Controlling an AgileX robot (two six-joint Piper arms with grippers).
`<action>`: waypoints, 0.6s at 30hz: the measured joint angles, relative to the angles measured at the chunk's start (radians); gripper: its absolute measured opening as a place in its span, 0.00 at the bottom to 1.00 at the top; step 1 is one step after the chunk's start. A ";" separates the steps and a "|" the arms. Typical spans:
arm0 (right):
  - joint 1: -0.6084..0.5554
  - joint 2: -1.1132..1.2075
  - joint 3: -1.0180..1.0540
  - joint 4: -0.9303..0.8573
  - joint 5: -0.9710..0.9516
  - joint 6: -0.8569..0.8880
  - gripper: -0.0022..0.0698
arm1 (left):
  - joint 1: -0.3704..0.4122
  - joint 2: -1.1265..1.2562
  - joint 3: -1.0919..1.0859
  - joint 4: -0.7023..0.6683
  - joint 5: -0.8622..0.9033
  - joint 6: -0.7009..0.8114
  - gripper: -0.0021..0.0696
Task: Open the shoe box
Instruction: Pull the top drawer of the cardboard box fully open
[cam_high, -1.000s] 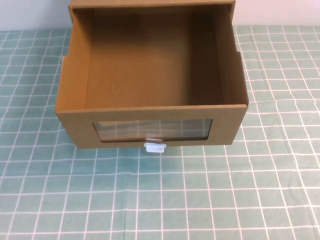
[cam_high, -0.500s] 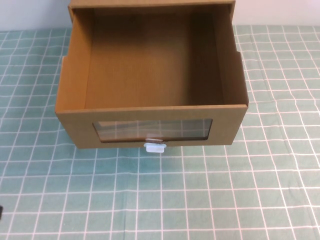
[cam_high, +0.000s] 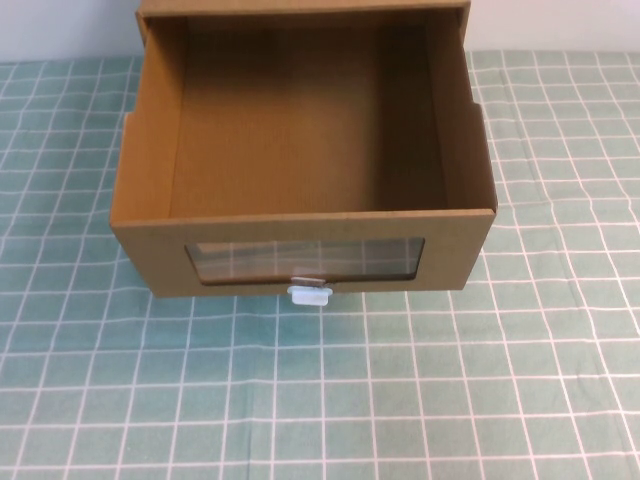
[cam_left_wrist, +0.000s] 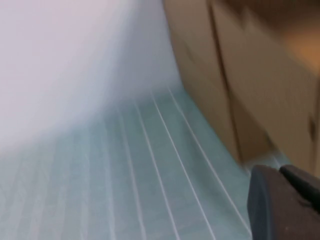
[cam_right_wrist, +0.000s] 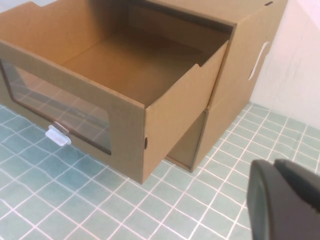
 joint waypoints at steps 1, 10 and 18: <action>0.000 0.000 0.000 0.000 0.000 0.000 0.01 | 0.000 -0.030 0.026 0.013 -0.057 0.000 0.02; 0.000 0.000 0.000 0.000 0.000 0.000 0.01 | 0.069 -0.222 0.329 -0.029 -0.195 -0.121 0.02; 0.000 0.000 0.000 0.000 0.000 0.000 0.01 | 0.104 -0.224 0.383 -0.063 0.001 -0.171 0.02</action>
